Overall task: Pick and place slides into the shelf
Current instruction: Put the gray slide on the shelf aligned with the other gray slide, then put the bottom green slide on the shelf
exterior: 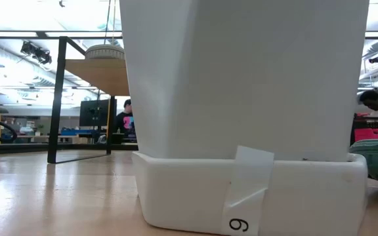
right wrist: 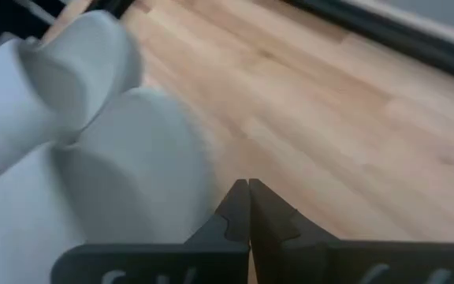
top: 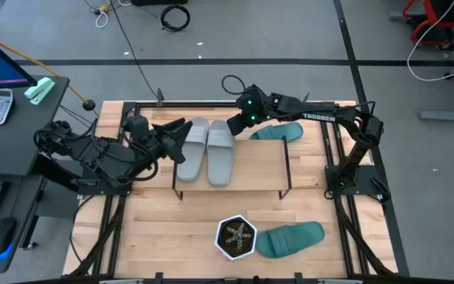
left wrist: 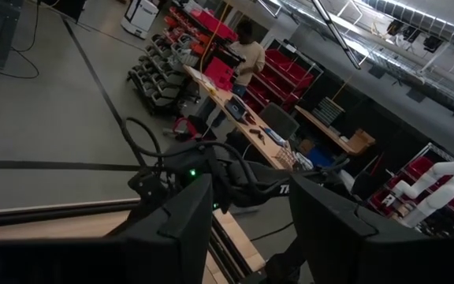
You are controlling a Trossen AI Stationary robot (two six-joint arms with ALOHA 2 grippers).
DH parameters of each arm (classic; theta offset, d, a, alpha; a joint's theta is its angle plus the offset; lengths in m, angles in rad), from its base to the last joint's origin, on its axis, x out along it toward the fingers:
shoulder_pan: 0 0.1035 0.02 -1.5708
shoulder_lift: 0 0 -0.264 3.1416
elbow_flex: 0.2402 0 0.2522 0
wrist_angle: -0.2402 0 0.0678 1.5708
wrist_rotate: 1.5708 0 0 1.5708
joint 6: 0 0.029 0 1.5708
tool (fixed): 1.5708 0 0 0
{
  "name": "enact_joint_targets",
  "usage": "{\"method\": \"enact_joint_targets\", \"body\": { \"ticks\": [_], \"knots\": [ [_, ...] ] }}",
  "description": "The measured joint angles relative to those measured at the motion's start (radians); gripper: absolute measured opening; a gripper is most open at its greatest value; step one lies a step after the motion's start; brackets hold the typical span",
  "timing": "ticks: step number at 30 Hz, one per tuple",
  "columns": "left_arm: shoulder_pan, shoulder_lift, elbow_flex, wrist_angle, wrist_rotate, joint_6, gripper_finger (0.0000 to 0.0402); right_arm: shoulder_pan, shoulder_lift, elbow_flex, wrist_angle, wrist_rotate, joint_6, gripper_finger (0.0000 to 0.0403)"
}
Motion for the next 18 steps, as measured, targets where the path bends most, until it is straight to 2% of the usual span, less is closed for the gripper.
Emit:
{"method": "enact_joint_targets", "body": {
  "ticks": [9, 18],
  "knots": [
    [0.0, 0.0, 0.0, -0.004, 0.0, -0.002, 0.0173, -0.036, 0.0, 0.041, -0.073, 0.017, -0.029, 0.0009],
    [0.001, 0.022, 0.0, -0.013, 0.082, 0.004, 0.018, -0.037, -0.001, 0.233, -0.421, 0.02, -0.231, 0.0009]
  ]
}}
